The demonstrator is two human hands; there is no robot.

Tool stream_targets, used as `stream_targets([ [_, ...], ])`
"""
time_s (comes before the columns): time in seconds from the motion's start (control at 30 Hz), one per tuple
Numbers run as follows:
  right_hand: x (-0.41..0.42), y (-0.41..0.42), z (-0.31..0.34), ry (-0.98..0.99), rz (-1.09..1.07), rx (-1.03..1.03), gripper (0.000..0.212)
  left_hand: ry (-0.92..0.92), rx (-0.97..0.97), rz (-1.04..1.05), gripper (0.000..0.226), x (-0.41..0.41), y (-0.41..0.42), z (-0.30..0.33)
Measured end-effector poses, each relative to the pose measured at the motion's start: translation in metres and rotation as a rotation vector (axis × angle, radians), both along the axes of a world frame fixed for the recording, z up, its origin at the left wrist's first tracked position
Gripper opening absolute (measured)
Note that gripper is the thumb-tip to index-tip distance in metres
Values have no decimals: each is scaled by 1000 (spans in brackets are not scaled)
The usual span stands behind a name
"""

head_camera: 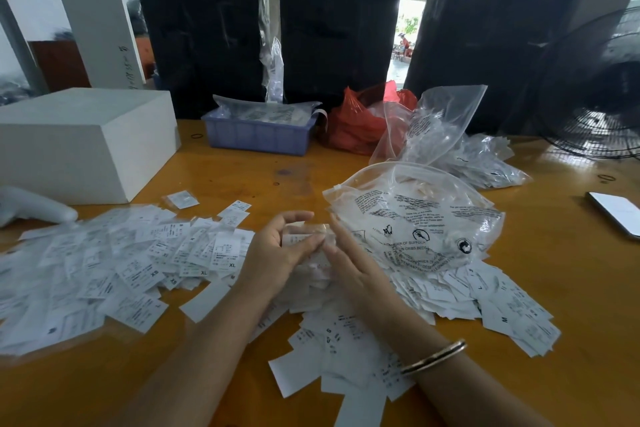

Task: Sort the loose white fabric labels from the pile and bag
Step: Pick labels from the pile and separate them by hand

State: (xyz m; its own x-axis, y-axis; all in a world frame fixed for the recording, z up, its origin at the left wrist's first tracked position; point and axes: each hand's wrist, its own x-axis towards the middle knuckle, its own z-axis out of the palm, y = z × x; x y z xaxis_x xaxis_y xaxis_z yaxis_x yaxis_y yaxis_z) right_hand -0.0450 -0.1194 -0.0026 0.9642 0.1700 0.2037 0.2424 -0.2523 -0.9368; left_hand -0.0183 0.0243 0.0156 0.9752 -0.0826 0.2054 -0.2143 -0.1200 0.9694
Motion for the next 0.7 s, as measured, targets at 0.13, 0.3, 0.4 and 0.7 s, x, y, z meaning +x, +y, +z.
stream_targets([
  [0.13, 2, -5, 4, 37, -92, 64, 51, -2, -66, 23, 28, 1, 0, 2],
  [0.3, -9, 2, 9, 31, 73, -72, 61, -22, 80, -12, 26, -1, -1, 4],
  [0.4, -5, -7, 24, -101, -137, -60, 54, -127, 191, 234, 34, 7, 12, 7],
  [0.7, 75, -85, 64, -168, -761, -359, 35, -206, 658, 642, 49, 26, 51, -8],
])
